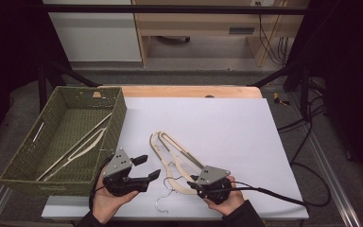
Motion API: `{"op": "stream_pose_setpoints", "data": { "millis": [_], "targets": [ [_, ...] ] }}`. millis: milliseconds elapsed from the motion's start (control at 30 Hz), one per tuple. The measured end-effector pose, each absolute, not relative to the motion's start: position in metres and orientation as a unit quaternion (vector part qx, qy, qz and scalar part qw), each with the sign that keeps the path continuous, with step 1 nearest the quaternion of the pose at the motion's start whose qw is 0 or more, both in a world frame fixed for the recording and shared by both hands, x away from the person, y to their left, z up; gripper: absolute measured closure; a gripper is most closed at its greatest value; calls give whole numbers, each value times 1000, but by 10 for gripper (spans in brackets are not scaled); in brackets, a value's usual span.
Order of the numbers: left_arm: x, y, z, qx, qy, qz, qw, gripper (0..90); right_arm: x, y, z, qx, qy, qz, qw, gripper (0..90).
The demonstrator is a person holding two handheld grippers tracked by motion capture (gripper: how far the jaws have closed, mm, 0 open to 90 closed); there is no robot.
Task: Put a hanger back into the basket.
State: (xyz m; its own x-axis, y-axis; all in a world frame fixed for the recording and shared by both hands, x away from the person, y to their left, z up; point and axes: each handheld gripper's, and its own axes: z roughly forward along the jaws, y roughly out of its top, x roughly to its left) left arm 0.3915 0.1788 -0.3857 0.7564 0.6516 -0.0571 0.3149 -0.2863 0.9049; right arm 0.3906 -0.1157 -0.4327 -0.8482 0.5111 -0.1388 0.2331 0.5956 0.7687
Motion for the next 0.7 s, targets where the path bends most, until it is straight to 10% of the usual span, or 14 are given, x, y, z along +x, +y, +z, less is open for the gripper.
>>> {"op": "stream_pose_setpoints", "data": {
  "millis": [700],
  "targets": [
    [405, 187, -404, 788, 304, 175, 506, 119, 410, -178, -406, 292, 823, 420, 247, 865]
  ]
}}
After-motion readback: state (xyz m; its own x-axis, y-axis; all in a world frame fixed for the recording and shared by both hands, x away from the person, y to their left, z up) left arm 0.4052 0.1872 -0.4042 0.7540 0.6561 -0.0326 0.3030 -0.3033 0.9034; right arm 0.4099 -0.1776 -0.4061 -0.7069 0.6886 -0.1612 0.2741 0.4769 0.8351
